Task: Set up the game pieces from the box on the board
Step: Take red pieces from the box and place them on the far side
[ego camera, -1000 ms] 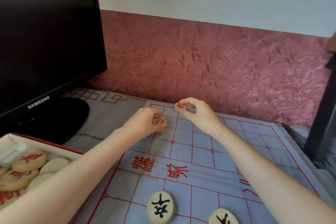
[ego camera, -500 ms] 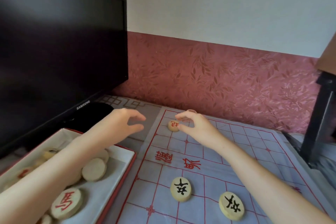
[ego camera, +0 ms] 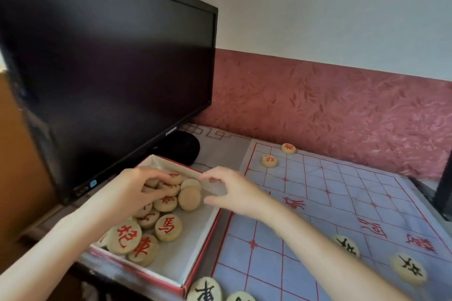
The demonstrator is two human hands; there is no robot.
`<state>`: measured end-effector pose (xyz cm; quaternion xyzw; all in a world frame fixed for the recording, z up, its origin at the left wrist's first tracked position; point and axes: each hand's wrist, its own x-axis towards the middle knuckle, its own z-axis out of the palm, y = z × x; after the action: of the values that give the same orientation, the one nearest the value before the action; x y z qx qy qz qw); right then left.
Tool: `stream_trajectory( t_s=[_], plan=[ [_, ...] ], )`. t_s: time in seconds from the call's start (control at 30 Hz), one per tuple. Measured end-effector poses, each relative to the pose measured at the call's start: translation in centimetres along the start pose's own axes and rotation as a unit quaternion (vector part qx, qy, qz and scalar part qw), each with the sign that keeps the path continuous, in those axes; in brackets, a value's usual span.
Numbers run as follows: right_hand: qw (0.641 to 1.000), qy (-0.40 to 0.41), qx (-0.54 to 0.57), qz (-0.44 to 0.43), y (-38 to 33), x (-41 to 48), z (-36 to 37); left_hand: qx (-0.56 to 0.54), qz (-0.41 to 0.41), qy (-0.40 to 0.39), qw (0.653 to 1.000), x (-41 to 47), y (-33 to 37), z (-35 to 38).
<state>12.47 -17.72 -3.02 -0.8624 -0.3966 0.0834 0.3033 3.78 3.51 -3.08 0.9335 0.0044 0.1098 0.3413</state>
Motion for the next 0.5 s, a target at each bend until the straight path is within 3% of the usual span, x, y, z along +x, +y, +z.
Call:
stream_trajectory(
  t_s=[0.13,0.23,0.5],
  plan=[
    [0.995,-0.023,-0.089,-0.033,-0.8,0.8,2.9,0.037,0.003,0.007,0.999,-0.2,-0.6,0.1],
    [0.987,0.004,-0.150,-0.050,-1.0,1.0,3.8,0.076,0.010,0.009,0.997,0.3,-0.7,0.7],
    [0.978,0.048,-0.203,-0.020,-1.7,0.7,4.0,0.161,-0.055,0.005,0.985,3.5,-0.7,1.6]
  ],
)
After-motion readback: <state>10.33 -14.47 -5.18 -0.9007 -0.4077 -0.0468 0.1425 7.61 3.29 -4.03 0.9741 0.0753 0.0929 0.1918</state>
